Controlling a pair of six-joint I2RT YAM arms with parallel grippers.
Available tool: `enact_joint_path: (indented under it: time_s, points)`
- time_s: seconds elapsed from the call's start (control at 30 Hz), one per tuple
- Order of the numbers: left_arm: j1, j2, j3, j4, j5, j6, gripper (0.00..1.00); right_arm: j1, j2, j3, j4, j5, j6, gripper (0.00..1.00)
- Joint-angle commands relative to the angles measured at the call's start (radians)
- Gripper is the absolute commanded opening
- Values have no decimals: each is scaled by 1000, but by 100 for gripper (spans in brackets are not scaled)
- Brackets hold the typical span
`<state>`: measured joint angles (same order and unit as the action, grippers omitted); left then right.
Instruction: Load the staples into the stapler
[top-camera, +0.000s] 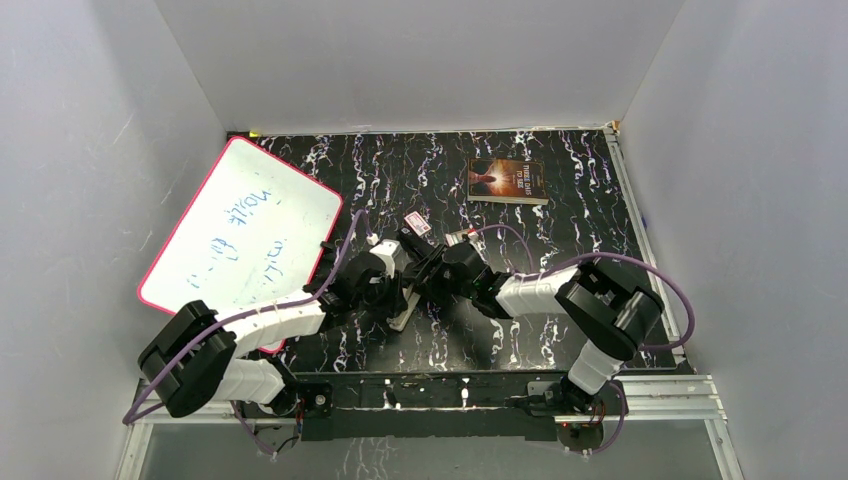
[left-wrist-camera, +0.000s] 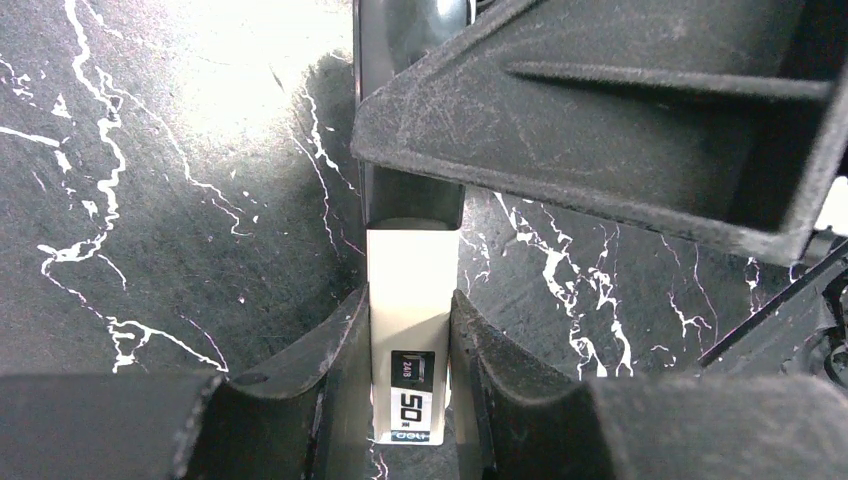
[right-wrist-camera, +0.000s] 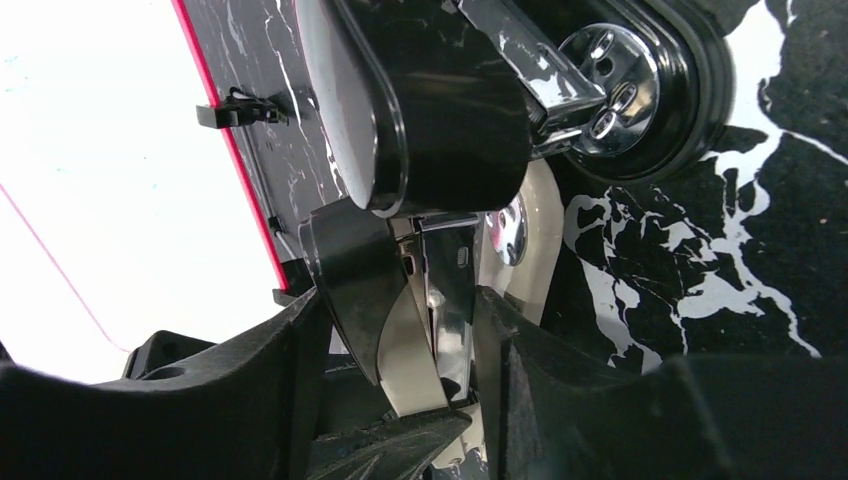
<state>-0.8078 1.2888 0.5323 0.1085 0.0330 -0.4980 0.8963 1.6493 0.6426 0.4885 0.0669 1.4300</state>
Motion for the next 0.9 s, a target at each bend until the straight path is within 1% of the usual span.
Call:
enact_joint_path:
  time_s: [0.0,0.13,0.17,0.2,0.23,0.27,0.3,0.33,0.37,0.43,0.53,0.67,0.77,0.87]
  points:
    - [-9,5,28,-68,2,29,0,-8,15,32,-18,2,27,52]
    - [-9,3,40,-84,4,44,0,-10,8,25,-15,5,13,27]
    - [-9,4,43,-89,4,47,0,-10,3,24,-16,7,7,24]
    - [-10,5,47,-94,3,50,0,-11,-1,22,-17,7,-1,25]
    - [-9,5,50,-99,3,55,0,-9,-7,22,-17,6,-13,29]
    - [-9,6,55,-105,0,61,0,-10,-15,22,-18,7,-19,38]
    - [-9,6,59,-112,-7,66,0,-10,-27,19,-18,10,-33,48]
    - [-8,6,66,-124,-14,73,0,-9,-42,15,-25,14,-48,56]
    - [-9,6,76,-138,-18,83,0,-9,-65,7,-41,20,-64,62]
    - [-9,4,101,-174,-22,114,0,-9,-119,-16,-66,38,-102,69]
    - [-10,-12,130,-224,-31,172,0,-10,-233,-66,-119,75,-152,75]
    - [-9,-17,158,-257,13,267,7,-10,-412,-124,-247,167,-250,78]
    - [-10,-4,173,-268,96,365,10,-10,-554,-175,-323,298,-328,78]
    - [-12,27,177,-268,223,483,9,-11,-676,-228,-337,398,-404,79]
